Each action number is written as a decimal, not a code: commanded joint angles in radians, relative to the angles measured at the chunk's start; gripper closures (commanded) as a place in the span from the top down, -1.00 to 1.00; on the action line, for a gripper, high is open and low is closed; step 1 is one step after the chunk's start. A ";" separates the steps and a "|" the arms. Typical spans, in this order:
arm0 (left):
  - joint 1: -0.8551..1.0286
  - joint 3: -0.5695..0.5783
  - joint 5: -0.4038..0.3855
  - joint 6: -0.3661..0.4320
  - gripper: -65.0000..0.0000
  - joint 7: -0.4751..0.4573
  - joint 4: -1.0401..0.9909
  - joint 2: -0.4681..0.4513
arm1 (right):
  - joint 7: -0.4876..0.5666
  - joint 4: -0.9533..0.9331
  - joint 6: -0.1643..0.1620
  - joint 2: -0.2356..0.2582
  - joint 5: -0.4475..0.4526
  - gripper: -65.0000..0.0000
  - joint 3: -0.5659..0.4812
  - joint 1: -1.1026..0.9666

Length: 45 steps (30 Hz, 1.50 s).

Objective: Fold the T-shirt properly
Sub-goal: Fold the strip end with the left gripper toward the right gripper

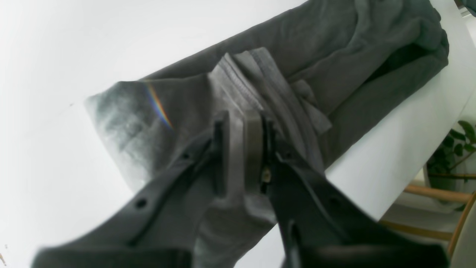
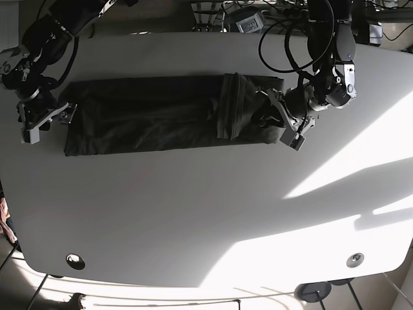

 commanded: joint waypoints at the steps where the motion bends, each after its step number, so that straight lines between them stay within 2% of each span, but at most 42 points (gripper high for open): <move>1: -0.005 -0.012 -0.018 -0.063 -0.88 -0.021 -0.012 -0.003 | 0.014 -0.075 0.005 0.065 0.059 0.80 0.024 0.029; 4: -0.006 -0.042 -0.017 -0.115 -0.88 -0.023 -0.061 -0.003 | 0.021 -0.274 0.005 0.146 0.140 0.80 0.027 0.058; 7: -0.011 -0.045 -0.017 -0.115 -0.88 -0.032 -0.122 -0.003 | 0.087 -0.454 0.005 0.209 0.196 0.80 0.022 0.065; 9: -0.009 -0.042 -0.017 -0.116 -0.88 -0.072 -0.150 -0.005 | 0.117 -0.550 0.005 0.238 0.214 0.80 0.019 0.067; 11: -0.011 -0.041 -0.015 -0.116 -0.87 -0.092 -0.200 -0.008 | 0.123 -0.603 0.005 0.244 0.216 0.80 0.019 0.069; 13: -0.012 -0.041 -0.015 -0.116 -0.87 -0.093 -0.231 -0.008 | 0.123 -0.606 0.005 0.237 0.216 0.80 0.010 0.064; 16: -0.012 -0.041 -0.015 -0.116 -0.87 -0.095 -0.242 -0.008 | 0.123 -0.590 0.005 0.195 0.217 0.80 -0.061 0.059; 20: -0.012 -0.041 -0.015 -0.116 -0.87 -0.095 -0.242 -0.008 | 0.123 -0.491 0.005 0.094 0.212 0.80 -0.110 0.026; 26: -0.012 -0.042 -0.015 -0.116 -0.87 -0.095 -0.242 -0.008 | 0.126 -0.488 0.005 0.080 0.212 0.77 -0.145 0.010; 27: -0.012 -0.042 -0.015 -0.116 -0.87 -0.095 -0.242 -0.008 | 0.143 -0.488 0.005 0.080 0.212 0.58 -0.147 0.010; 30: -0.012 -0.042 -0.015 -0.112 -0.87 -0.095 -0.242 -0.008 | 0.180 -0.489 0.005 0.089 0.211 -0.47 -0.148 0.009; 31: -0.012 -0.042 -0.015 -0.110 -0.87 -0.095 -0.242 -0.008 | 0.180 -0.489 0.005 0.091 0.205 -0.95 -0.150 0.009; 33: -0.014 -0.042 -0.015 -0.109 -0.87 -0.095 -0.242 -0.007 | 0.180 -0.484 0.005 0.091 0.168 -0.88 -0.150 0.012; 35: -0.014 -0.041 -0.009 -0.107 -0.87 -0.095 -0.243 -0.003 | 0.180 -0.469 0.005 0.092 0.157 -0.95 -0.148 0.013; 38: -0.014 -0.041 0.106 -0.112 -0.87 -0.095 -0.243 0.029 | 0.142 -0.290 0.005 0.082 0.151 -0.95 -0.140 -0.001; 41: -0.014 -0.041 0.178 -0.115 -0.87 -0.095 -0.243 0.061 | 0.096 -0.118 0.005 0.075 0.176 -0.95 -0.142 -0.037; 45: -0.023 -0.041 0.203 -0.110 -0.87 -0.095 -0.243 0.082 | -0.009 0.114 0.005 0.010 0.226 -0.95 -0.148 -0.059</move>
